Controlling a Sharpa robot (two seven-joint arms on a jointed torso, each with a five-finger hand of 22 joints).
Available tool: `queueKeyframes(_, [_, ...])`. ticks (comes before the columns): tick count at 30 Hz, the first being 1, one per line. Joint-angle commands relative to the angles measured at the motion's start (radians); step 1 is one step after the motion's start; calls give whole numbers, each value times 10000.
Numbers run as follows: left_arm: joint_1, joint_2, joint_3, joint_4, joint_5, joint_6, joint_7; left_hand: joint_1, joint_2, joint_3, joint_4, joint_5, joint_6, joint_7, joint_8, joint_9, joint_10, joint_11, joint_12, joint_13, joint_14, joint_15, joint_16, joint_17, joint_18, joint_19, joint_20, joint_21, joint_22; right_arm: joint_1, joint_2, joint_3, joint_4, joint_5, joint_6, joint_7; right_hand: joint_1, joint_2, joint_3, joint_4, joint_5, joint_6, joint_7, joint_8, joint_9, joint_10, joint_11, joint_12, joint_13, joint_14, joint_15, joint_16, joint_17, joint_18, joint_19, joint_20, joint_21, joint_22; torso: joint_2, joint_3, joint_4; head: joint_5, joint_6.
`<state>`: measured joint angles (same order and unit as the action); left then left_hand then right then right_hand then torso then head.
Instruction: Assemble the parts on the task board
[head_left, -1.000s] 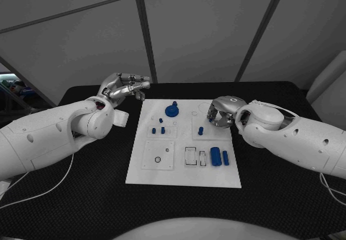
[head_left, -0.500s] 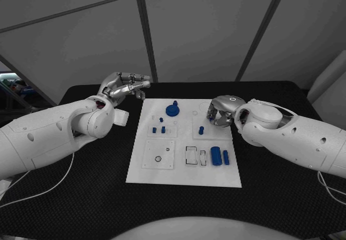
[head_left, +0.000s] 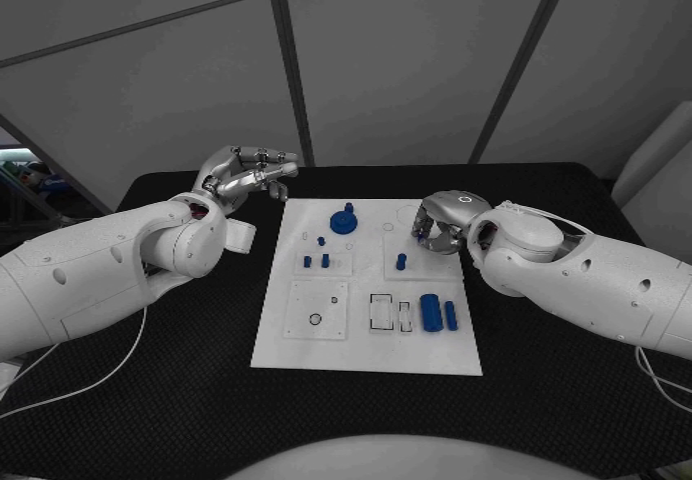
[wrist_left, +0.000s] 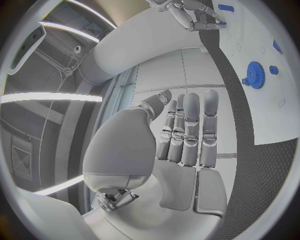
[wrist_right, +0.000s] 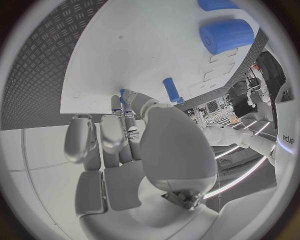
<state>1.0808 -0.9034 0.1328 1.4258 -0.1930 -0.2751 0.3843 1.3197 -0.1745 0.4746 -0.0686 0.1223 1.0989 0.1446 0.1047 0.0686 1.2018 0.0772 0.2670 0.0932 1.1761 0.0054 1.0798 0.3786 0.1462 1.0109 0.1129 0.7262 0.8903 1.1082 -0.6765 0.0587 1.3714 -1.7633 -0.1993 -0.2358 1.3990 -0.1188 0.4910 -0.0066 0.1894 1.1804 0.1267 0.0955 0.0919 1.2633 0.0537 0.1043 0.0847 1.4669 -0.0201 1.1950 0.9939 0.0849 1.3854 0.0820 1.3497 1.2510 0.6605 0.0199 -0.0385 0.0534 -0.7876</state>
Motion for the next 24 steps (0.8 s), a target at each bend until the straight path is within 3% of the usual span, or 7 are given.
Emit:
queueKeyframes(1, [12,17,8,-16,48,21,30,23,84,-99,2,59,-38,76,-54,-26,-147,13,64,10,-54,15,-57,-25,356,-64,-7,-64,-25,39,-86,22,150,-152,-946,-159,22,86,25,-13,-41,63,-11,49,31,78,19,3,4,135,-50,33,8,-74,67,-7,50,8,-5,-4,-2,36,18])
queueKeyframes(12, [11,22,8,-62,49,0,-28,-5,77,-194,0,71,-187,169,-115,-31,-353,94,148,27,-60,75,-62,-44,351,-23,33,-124,-62,43,-600,28,940,-91,-1557,-241,3,93,25,-13,-76,75,-17,54,39,87,14,-1,7,140,-53,63,43,-83,87,-8,82,51,0,-1,-11,45,48])
queueKeyframes(24, [1,80,8,-48,174,16,-34,-10,80,-209,2,73,-206,180,-120,-30,-386,105,167,31,-66,86,-63,-47,349,-15,41,-133,-68,38,-930,29,2726,430,-2167,1,-12,81,23,-21,-74,79,-22,54,46,89,10,-11,10,142,-55,81,59,-87,94,-10,99,70,-9,-8,12,144,81])
